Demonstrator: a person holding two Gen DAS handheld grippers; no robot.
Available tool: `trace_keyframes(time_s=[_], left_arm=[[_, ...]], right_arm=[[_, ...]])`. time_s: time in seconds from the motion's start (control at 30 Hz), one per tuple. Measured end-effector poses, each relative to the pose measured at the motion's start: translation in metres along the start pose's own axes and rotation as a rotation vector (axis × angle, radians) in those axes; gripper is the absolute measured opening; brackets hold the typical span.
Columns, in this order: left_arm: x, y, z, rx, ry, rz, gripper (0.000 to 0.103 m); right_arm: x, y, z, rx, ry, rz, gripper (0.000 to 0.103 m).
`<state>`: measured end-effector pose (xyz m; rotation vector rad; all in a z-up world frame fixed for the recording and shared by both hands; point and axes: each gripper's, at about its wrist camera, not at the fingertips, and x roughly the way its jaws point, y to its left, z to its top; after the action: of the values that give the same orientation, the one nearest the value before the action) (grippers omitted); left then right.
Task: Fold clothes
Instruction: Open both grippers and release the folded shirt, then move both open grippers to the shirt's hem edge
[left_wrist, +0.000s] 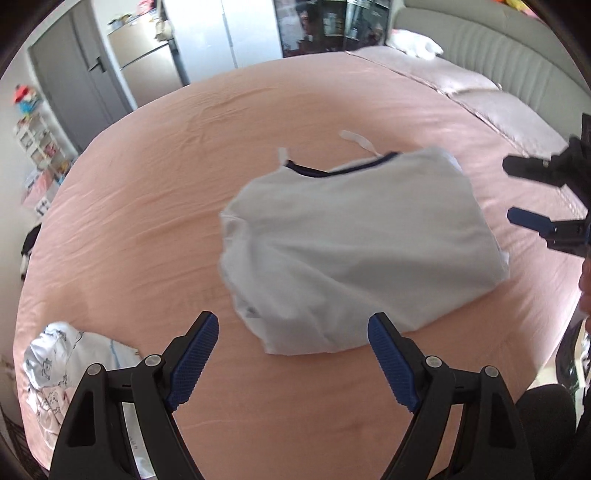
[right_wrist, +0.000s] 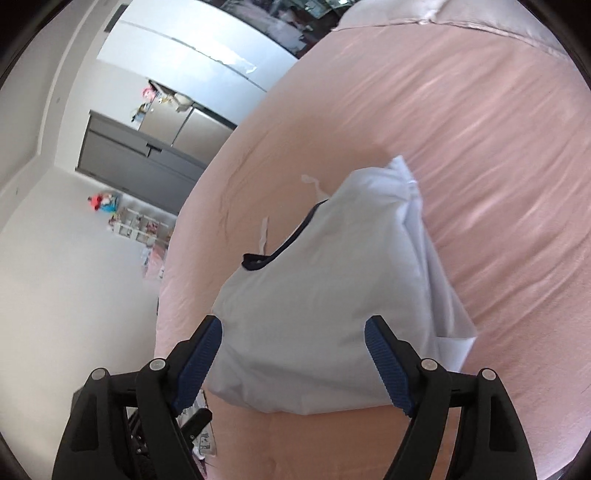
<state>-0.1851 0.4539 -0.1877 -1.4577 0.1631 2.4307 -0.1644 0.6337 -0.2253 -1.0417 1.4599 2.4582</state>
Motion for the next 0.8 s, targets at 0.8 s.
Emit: trace_keyframes(time_s=[0.8], left_arm=[[0.049,-0.144,0.092,0.413,0.055,0.115,0.083]], right_arm=[[0.003,-0.109,0.005,0.232,0.048,-0.067,0.080]])
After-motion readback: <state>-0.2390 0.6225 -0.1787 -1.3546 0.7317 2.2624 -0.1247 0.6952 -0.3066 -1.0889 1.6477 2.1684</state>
